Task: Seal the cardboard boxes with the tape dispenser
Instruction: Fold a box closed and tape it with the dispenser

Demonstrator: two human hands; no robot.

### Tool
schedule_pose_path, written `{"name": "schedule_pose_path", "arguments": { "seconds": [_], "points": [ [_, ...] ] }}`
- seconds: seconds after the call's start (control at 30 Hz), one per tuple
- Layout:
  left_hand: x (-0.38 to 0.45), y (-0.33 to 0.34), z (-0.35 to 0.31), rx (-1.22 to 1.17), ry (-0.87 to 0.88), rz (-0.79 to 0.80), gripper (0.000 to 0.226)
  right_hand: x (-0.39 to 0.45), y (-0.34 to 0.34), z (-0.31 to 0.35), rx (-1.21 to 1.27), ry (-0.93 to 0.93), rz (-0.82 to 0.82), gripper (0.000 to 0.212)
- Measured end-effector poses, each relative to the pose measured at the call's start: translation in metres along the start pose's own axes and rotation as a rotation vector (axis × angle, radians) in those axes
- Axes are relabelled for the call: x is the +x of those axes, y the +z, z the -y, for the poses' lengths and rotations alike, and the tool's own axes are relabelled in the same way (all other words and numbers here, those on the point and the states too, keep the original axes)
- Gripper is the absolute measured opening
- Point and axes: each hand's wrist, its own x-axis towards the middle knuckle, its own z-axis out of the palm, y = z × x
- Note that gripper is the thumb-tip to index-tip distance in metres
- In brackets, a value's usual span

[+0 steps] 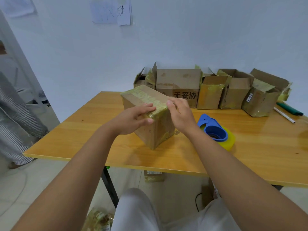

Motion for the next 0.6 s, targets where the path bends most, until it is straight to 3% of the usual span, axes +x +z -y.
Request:
{"name": "schedule_pose_path", "arguments": {
  "seconds": [0.37, 0.6],
  "points": [
    [0.002, 0.033, -0.008, 0.143, 0.041, -0.394, 0.04, -0.002, 0.002, -0.003, -0.061, 0.018, 0.005, 0.036],
    [-0.001, 0.029, -0.015, 0.017, -0.028, -0.343, 0.051, 0.0, 0.001, -0.004, -0.057, 0.024, 0.019, 0.036]
  ]
}}
